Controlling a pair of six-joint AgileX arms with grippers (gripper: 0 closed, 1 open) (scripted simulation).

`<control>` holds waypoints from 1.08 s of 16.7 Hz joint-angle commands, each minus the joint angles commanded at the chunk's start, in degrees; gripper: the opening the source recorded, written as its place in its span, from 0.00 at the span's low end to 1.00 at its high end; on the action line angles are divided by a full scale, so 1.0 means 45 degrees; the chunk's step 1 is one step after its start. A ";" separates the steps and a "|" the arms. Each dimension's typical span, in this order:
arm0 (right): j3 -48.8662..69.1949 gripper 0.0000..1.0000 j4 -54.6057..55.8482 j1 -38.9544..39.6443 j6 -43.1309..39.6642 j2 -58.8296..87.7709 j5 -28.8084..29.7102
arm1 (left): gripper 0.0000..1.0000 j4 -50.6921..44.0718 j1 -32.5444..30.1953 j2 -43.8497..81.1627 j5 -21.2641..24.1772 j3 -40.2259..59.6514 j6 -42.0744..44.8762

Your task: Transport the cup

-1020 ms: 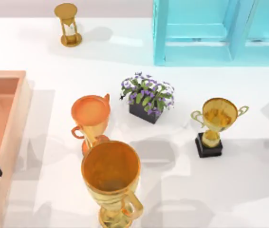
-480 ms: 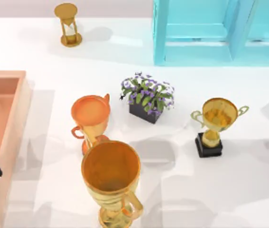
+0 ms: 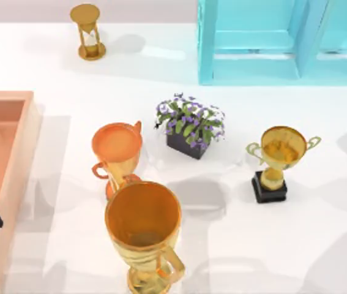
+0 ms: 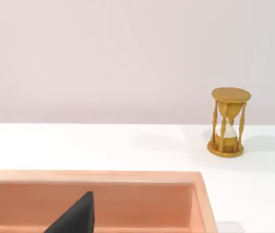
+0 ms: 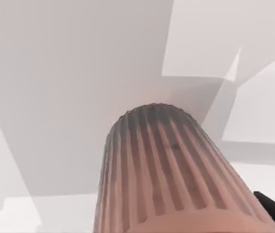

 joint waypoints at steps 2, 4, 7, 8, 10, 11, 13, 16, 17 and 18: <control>0.1024 0.00 -0.0632 -0.1308 -0.1164 0.0525 0.0029 | 1.00 0.0000 0.0000 0.0000 0.0000 0.0000 0.0000; 0.2425 0.00 -0.0954 -0.2246 -0.2387 0.1047 0.0171 | 1.00 0.0000 0.0000 0.0000 0.0000 0.0000 0.0000; 0.4820 0.00 -0.0928 -0.3061 -0.4129 0.1756 0.0557 | 1.00 0.0000 0.0000 0.0000 0.0000 0.0000 0.0000; 0.5498 0.00 -0.0822 -0.3164 -0.4615 0.1924 0.0701 | 1.00 0.0000 0.0000 0.0000 0.0000 0.0000 0.0000; 0.6493 0.00 -0.0554 -0.3223 -0.5371 0.2137 0.0956 | 1.00 0.0000 0.0000 0.0000 0.0000 0.0000 0.0000; 0.6794 0.00 -0.0433 -0.3202 -0.5614 0.2188 0.1048 | 1.00 0.0000 0.0000 0.0000 0.0000 0.0000 0.0000; 0.7000 0.00 -0.0332 -0.3172 -0.5784 0.2215 0.1117 | 1.00 0.0000 0.0000 0.0000 0.0000 0.0000 0.0000; 0.6972 0.00 -0.0339 -0.3160 -0.5763 0.2150 0.1106 | 1.00 0.0000 0.0000 0.0000 0.0000 0.0000 0.0000; 0.6931 0.00 -0.0296 -0.3156 -0.5764 0.2165 0.1108 | 1.00 0.0000 0.0000 0.0000 0.0000 0.0000 0.0000; 0.6767 0.00 -0.0120 -0.3135 -0.5767 0.2211 0.1111 | 1.00 0.0000 0.0000 0.0000 0.0000 0.0000 0.0000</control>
